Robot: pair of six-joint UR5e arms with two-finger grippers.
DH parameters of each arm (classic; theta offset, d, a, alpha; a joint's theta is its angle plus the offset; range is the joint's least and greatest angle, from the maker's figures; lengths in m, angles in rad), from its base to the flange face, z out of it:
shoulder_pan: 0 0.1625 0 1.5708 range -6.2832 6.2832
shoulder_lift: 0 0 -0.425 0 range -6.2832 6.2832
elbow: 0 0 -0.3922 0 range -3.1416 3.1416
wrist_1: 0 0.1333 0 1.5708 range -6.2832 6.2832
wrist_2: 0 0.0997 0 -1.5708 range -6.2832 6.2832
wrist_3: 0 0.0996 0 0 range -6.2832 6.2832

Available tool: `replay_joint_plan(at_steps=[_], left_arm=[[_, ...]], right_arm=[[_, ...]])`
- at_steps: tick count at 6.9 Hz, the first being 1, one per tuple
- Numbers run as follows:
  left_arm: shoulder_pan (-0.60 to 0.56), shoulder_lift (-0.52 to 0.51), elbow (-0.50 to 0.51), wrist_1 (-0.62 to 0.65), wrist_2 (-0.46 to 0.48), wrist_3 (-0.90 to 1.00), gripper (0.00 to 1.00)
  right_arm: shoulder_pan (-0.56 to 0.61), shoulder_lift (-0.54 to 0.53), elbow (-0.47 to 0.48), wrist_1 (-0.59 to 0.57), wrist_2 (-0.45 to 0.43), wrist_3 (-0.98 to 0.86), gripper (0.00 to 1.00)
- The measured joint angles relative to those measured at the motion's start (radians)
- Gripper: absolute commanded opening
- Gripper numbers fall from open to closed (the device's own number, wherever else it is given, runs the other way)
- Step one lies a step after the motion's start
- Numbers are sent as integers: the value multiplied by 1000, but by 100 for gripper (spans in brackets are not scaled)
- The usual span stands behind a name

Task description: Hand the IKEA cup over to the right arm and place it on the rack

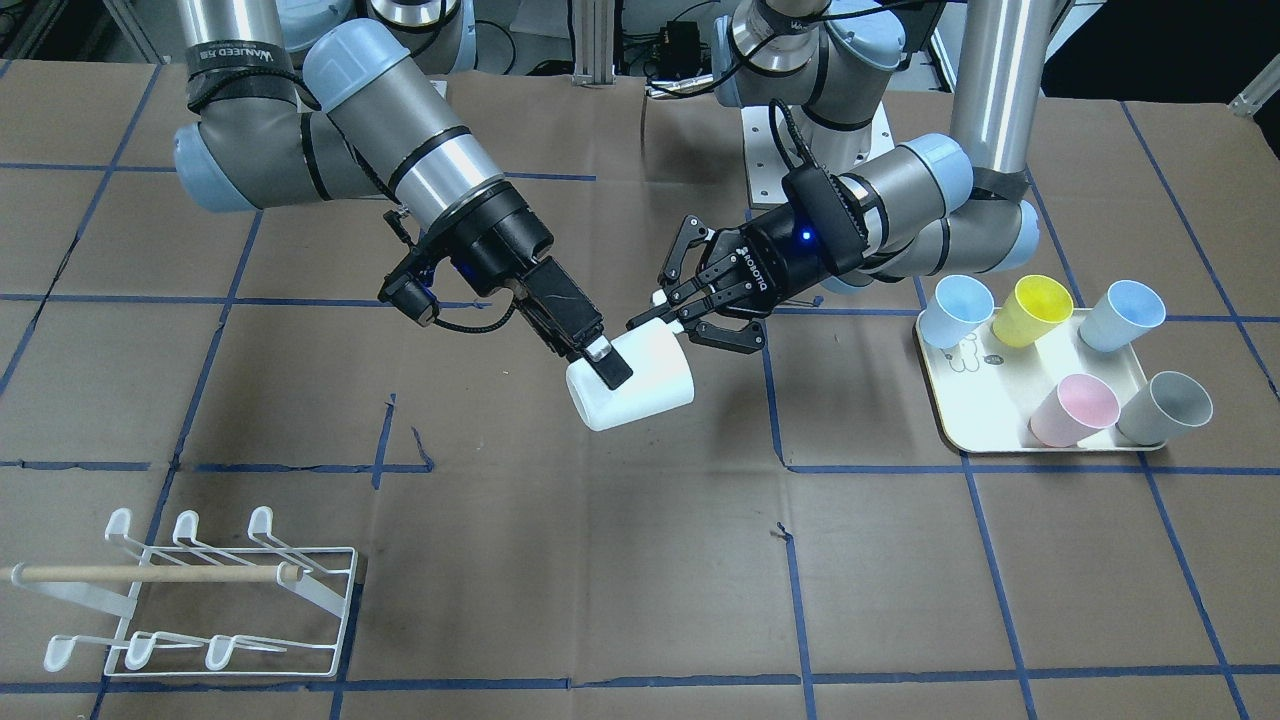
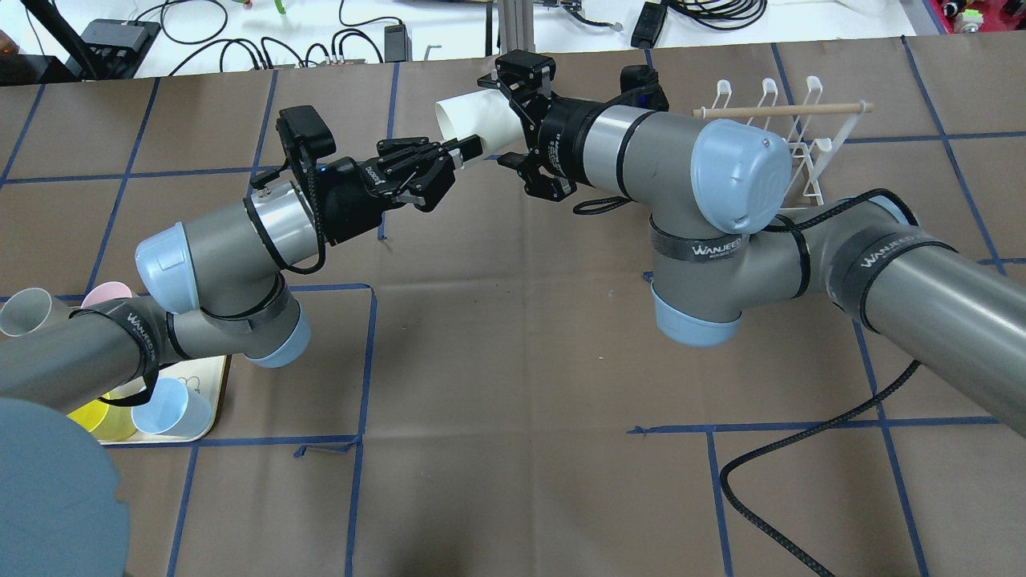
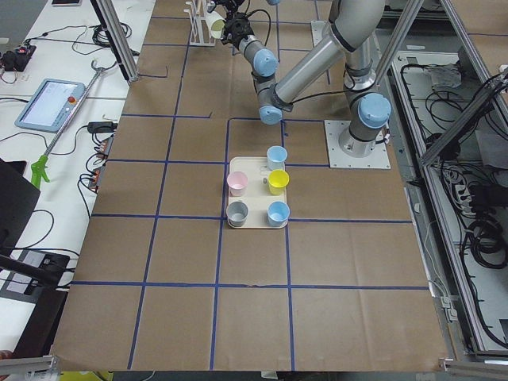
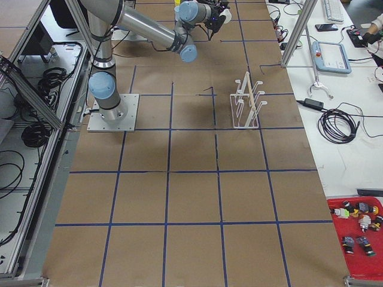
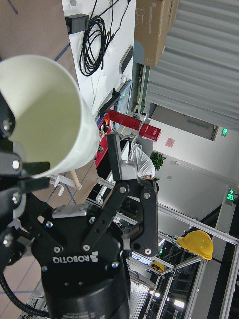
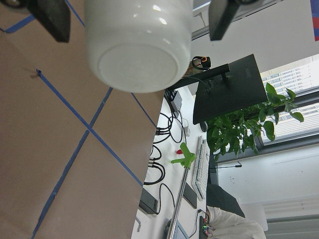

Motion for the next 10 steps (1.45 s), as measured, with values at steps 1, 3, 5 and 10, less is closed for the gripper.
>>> replay_joint_plan(at_steps=[1,3,5,10], left_arm=[[0,0,0,0,0,0,5],[1,0,0,0,1,0,5],[1,-1,0,1,2,0,6],[1,0,-1,2,2,0,7]], right_arm=[[3,9,-9,1,-1,0,96],[7,26,-23,0,1,1,99],[9,39,-30,0,3,1,98],[10,43,-32,1,4,0,85]])
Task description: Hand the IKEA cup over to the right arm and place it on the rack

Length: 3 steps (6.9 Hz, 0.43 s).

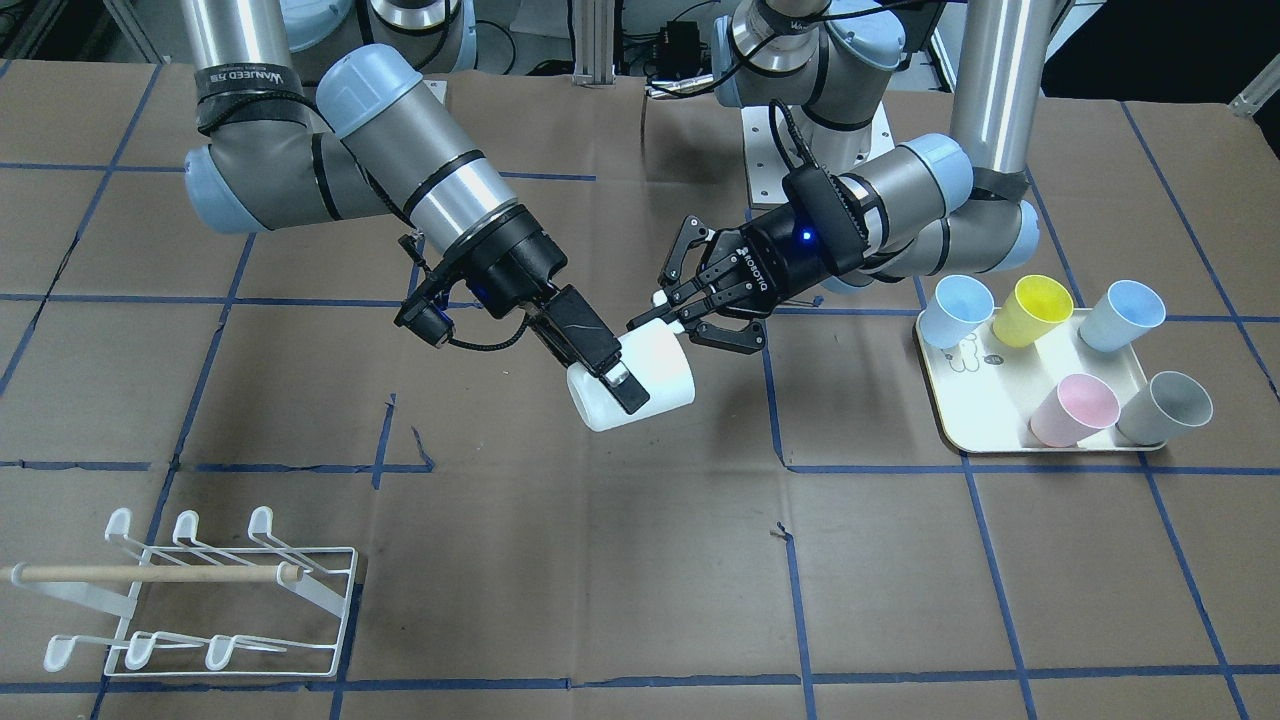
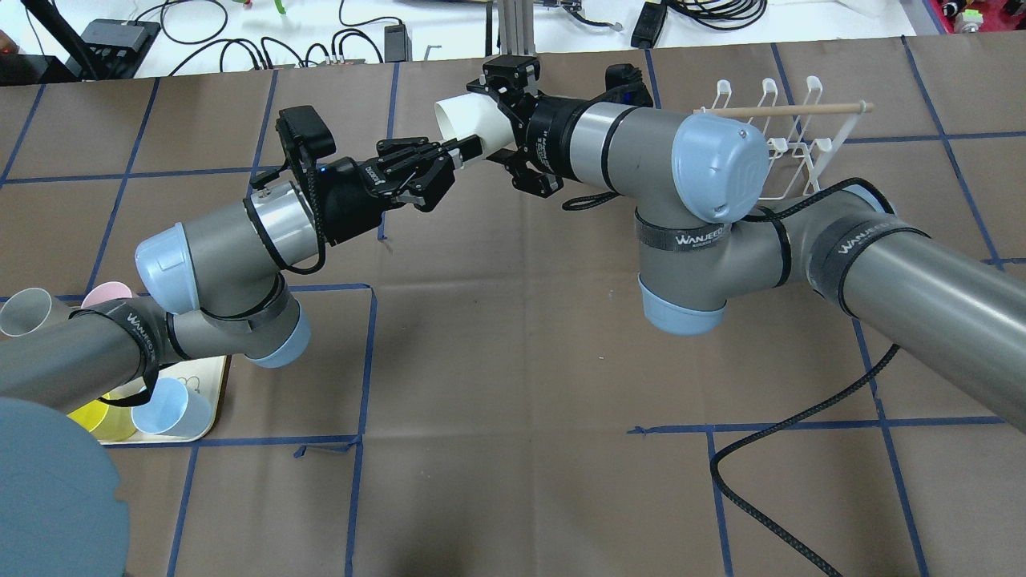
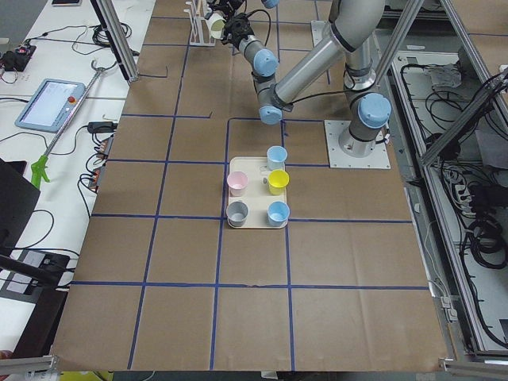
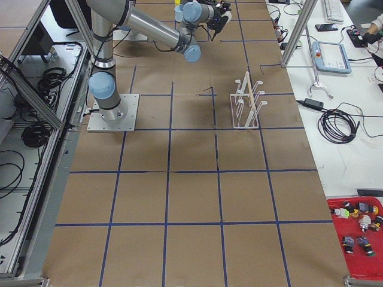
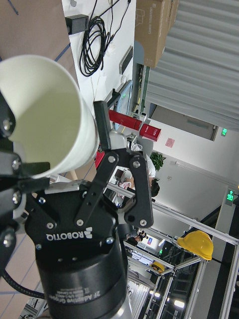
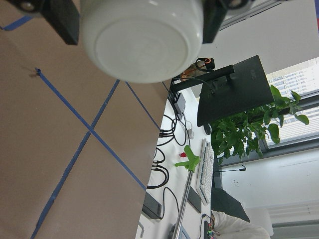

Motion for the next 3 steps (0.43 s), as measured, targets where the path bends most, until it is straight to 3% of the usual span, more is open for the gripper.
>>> replay_joint_plan(at_steps=[3], left_arm=[[0,1,1,-3,0,0,16]], right_arm=[[0,0,-8,3,-1,2,69]])
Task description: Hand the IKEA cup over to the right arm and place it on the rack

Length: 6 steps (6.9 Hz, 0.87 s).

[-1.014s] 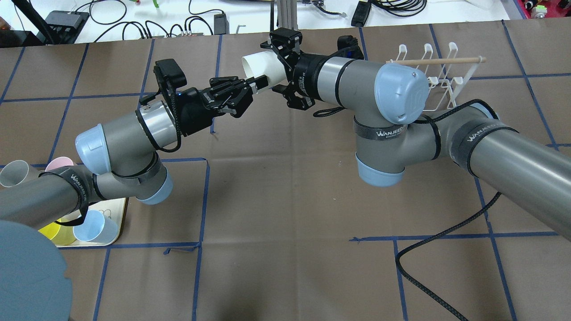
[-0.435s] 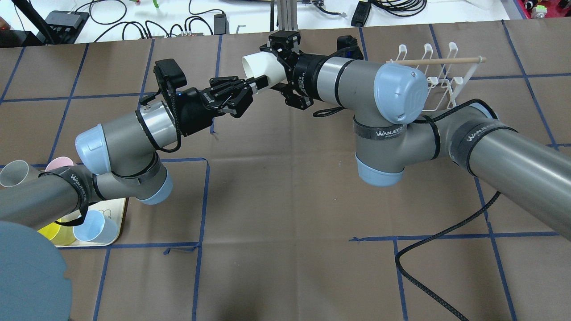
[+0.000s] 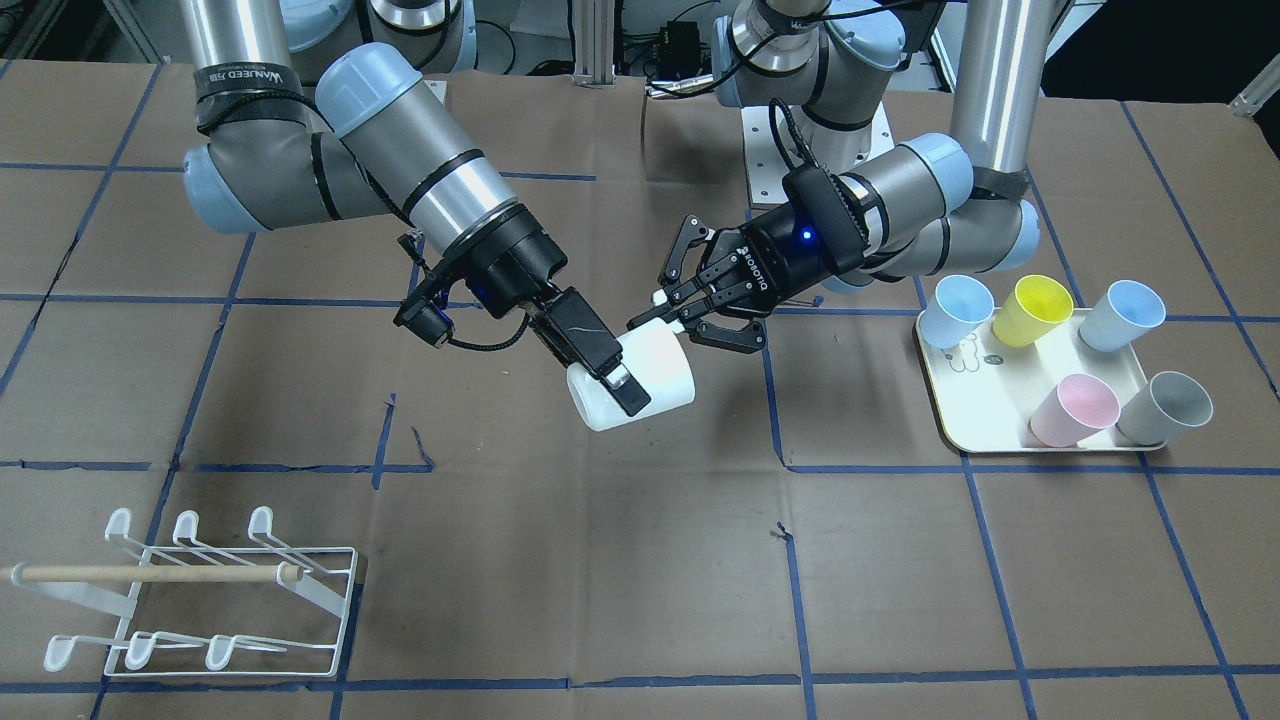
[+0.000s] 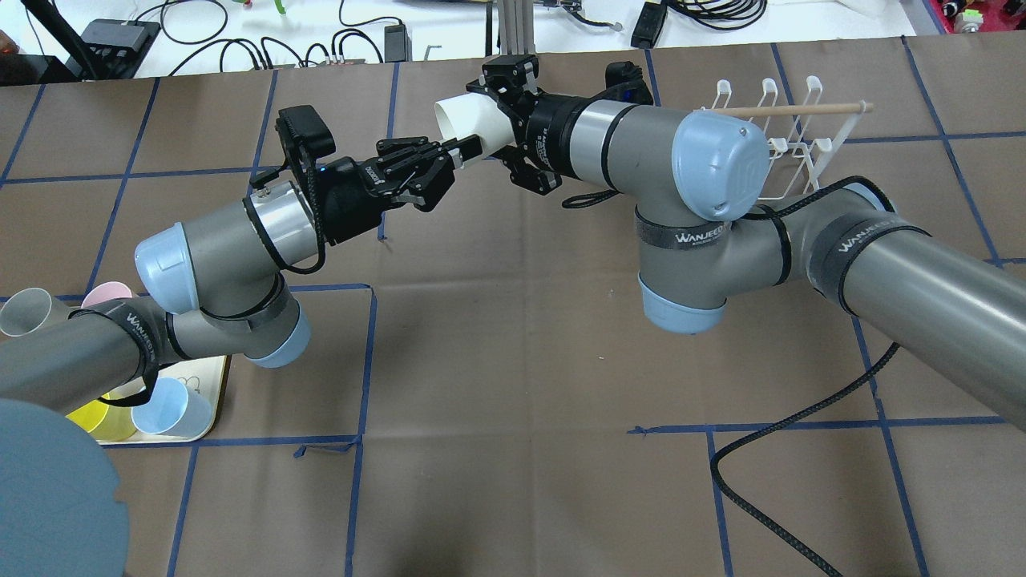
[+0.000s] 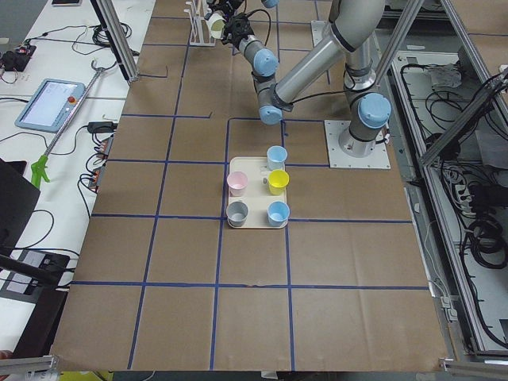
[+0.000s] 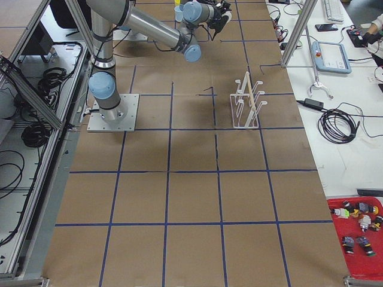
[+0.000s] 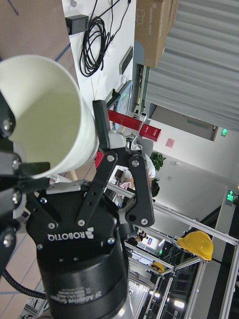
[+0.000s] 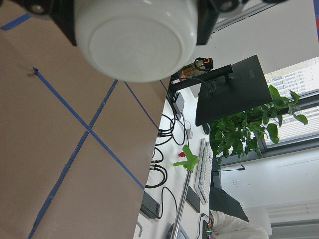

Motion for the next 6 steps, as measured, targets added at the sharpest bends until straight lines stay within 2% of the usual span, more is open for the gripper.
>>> replay_joint_plan(at_steps=[2,3,4,5,6], left_arm=[[0,2,0,-4,0,-1,19],[0,5,1,-5,0,-1,23],[0,7,1,-6,0,-1,33],[0,8,1,-6,3,-1,57],[0,8,1,-5,23,-1,70]], right_arm=[[0,0,-6,7,0,2,63],[1,0,-6,8,1,3,63],[1,-1,-6,10,1,3,63],[1,-1,-6,11,1,3,61],[1,-1,-7,12,2,2,61]])
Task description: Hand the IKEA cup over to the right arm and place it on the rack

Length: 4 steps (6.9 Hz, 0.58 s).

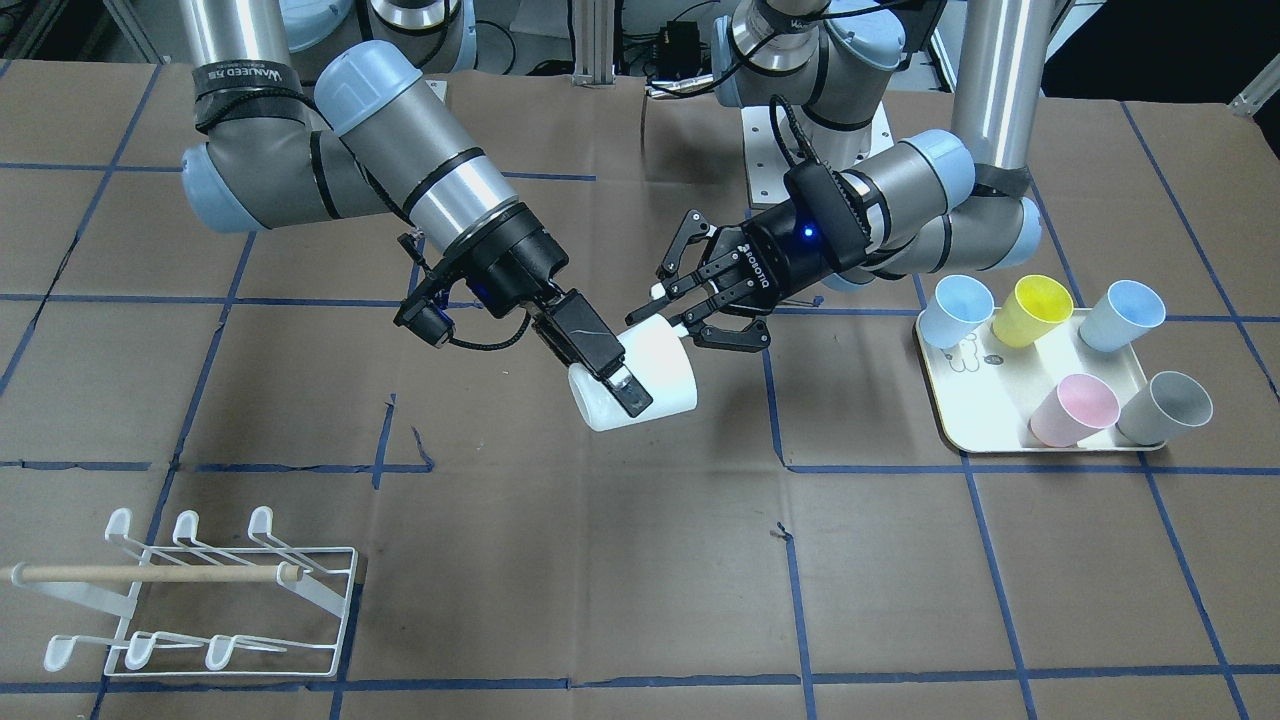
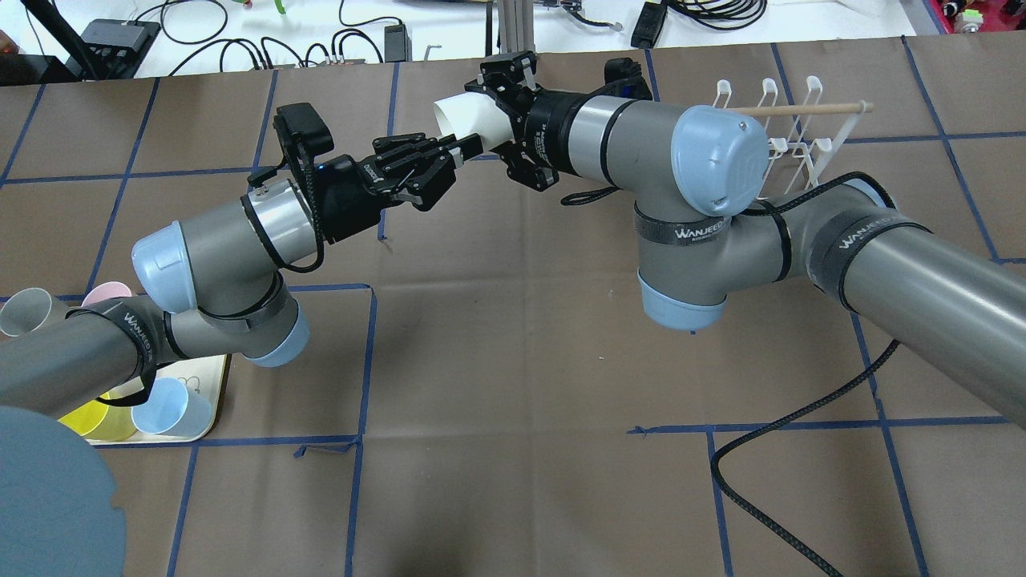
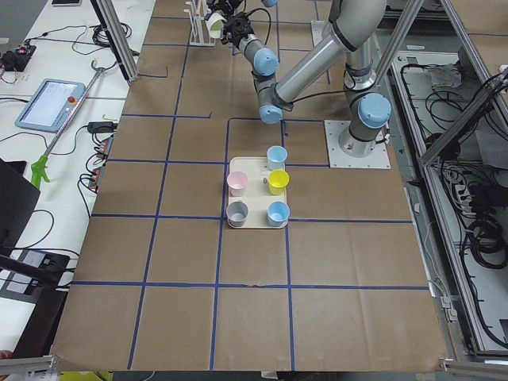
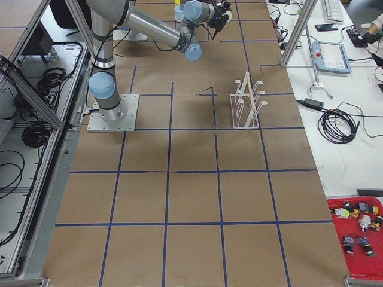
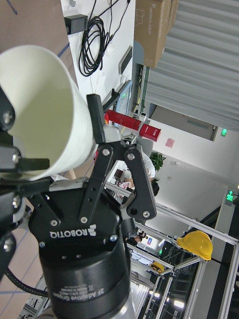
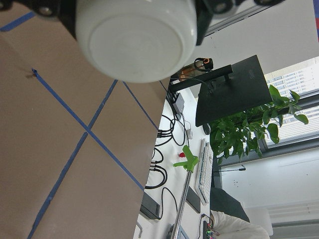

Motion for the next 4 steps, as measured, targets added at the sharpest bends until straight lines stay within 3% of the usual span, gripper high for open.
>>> replay_joint_plan(at_steps=[2,4], left_arm=[[0,-1,16,4,49,1,95],[18,-2,39,0,55,1,96]], right_arm=[[0,-1,0,0,1,-2,58],[-1,-2,0,1,1,-4,53]])
